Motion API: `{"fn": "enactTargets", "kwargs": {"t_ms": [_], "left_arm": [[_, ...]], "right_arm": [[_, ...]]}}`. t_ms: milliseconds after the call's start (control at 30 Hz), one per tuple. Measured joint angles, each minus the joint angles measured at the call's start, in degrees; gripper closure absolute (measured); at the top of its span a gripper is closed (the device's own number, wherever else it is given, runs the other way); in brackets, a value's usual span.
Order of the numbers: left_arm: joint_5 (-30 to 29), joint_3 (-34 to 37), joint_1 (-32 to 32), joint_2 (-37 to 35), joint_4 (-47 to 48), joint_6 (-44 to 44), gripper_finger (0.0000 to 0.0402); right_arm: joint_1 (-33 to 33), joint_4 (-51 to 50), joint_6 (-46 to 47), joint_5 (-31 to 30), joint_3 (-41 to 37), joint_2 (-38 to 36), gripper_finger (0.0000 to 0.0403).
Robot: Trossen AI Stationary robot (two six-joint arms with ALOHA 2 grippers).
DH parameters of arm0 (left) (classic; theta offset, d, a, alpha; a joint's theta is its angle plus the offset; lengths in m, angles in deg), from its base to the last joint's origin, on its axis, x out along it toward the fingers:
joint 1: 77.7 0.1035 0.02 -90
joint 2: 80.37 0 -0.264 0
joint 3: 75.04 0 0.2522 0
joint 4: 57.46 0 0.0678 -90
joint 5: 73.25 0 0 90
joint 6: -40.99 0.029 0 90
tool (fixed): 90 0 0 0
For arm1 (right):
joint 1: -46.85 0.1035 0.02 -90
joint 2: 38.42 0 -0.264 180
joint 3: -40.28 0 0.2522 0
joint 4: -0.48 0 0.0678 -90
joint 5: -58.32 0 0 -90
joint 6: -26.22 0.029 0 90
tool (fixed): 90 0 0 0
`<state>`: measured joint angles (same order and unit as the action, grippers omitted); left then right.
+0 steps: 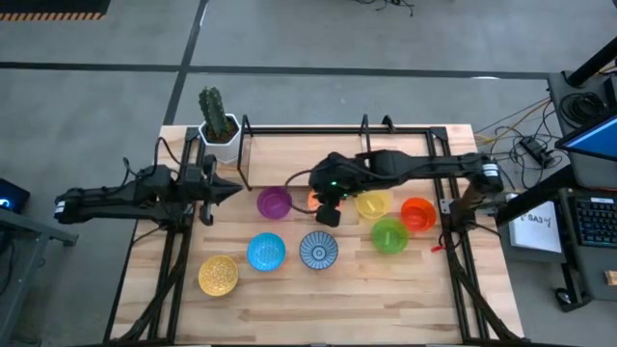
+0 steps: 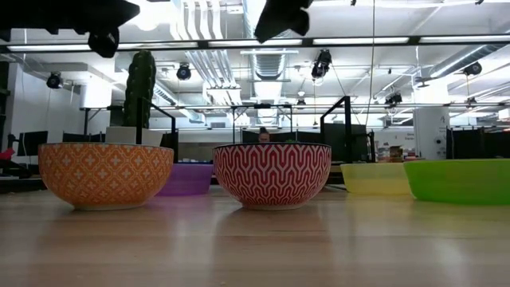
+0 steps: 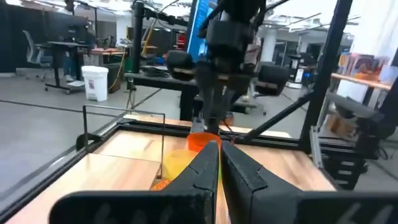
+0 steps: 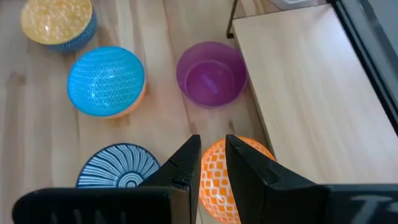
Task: Place and stack bowls onto a shelf
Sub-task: Put the blue-orange patterned bowl on the shelf
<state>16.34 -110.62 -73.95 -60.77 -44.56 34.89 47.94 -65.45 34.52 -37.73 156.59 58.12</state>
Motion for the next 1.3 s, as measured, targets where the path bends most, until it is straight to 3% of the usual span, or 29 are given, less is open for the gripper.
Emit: {"fn": "enactTargets", "kwargs": {"t_ms": [233,733,1000,1133,1300], "left_arm": [[2.0,0.0,0.0,-1.5,0.5,-2.6,0.0401],[1.9,0.1,0.0,-3.9,0.1,2.7,0.0401],[1.0,0.1,0.0,-3.9,-0.3,3.7,0.0401],[0.9,0.1,0.0,-3.9,-0.3,4.1,0.0401],[0.9,0.1,0.0,-3.8,-0.3,4.9,0.0401]], "right_arm": [[0.0,-3.6,-0.7,0.1,1.8,6.1,0.0339],[0.0,-7.7,-6.4,0.5,2.2,17.4,0.0339],[-0.7,-7.7,-2.3,-3.5,2.2,19.5,0.0339],[-0.7,-6.5,-0.2,-3.5,2.2,19.5,0.0318],[-0.7,-5.5,4.4,-1.8,2.2,20.6,0.0264]]}}
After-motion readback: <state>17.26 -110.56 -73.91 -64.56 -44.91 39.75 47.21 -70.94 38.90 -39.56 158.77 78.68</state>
